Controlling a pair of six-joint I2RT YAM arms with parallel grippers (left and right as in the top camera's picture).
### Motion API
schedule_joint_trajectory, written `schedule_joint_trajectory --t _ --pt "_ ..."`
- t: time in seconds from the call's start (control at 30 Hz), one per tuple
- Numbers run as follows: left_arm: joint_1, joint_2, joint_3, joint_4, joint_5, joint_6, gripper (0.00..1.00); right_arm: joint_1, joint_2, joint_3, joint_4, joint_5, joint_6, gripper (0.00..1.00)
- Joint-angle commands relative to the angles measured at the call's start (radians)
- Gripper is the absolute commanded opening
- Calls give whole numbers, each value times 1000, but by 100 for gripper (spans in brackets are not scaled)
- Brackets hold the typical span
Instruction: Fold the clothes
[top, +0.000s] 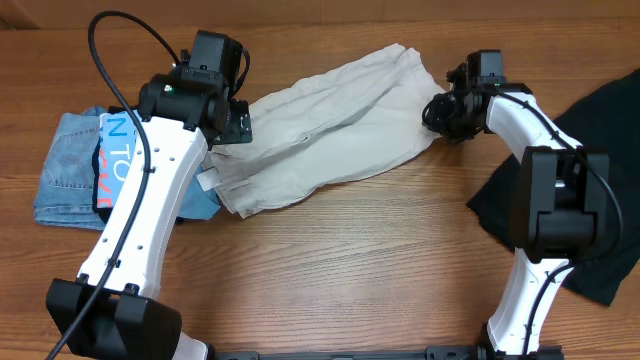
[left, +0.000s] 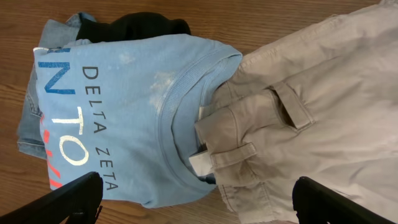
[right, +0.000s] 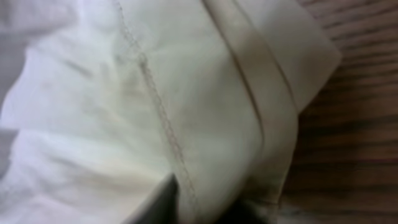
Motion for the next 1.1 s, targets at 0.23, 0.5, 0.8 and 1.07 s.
schedule_joint_trajectory --t 0.23,0.5,0.8,1.07 --pt "3 -24 24 -5 140 84 100 -150 -14 -34 -357 544 166 4" --pt "-39 -9 -49 98 568 507 75 -187 -114 -29 -373 256 24 84" --pt "-266 23 -276 443 496 803 4 -297 -348 -29 -431 114 91 84" --pt "-277 306 -304 720 388 793 4 -237 -349 -30 -371 -138 -36 42"
